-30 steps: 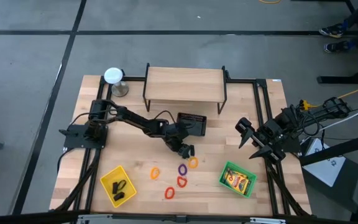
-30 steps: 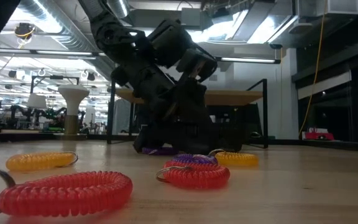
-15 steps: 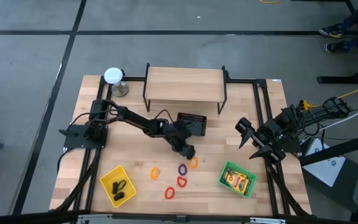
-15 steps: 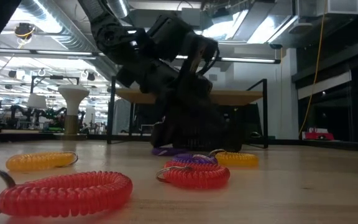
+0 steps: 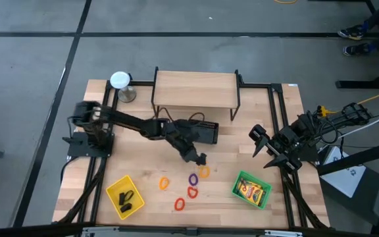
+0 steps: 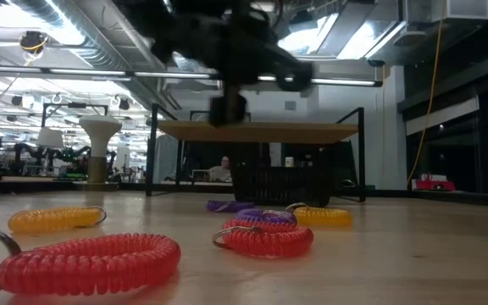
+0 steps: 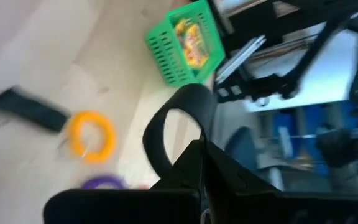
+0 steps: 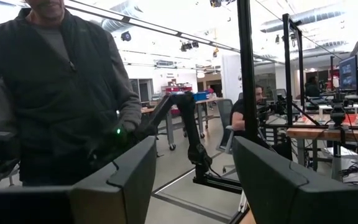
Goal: Pick & Place Office Desk Supplies
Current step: Put the left black rubber band into the yellow basket
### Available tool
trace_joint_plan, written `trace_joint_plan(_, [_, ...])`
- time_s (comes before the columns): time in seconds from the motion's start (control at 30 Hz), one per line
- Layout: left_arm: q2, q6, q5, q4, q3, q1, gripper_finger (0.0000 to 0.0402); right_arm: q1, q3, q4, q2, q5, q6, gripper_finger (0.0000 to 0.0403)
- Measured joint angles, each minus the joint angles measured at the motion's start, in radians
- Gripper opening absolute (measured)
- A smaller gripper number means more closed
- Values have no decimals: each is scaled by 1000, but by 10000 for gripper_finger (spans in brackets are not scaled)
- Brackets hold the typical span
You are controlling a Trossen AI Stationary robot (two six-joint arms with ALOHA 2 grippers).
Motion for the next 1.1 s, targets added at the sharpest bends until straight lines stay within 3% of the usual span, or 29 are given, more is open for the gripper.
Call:
trace_joint_plan(0.3, [-223,238,-327,-464,0,-6,3,0,0,-10,0,0,-3,214])
trace_joint_plan(0.47, [-348,301,-349,-713,0,-17,2,0,0,-9,0,0,-3,214])
trace_joint_plan(0.63, [-474,297,-340,-867,-1,-107,2,0,0,-5,0,5,0,214])
trace_joint_plan(0.87, [-642,54,-367,-738,-164,-366,2,0,0,-4,0,8,0,214])
trace_joint_plan(1.1, [-740,-336,-539,-535,-419,-677,2,0,0,-4,0,8,-30,214])
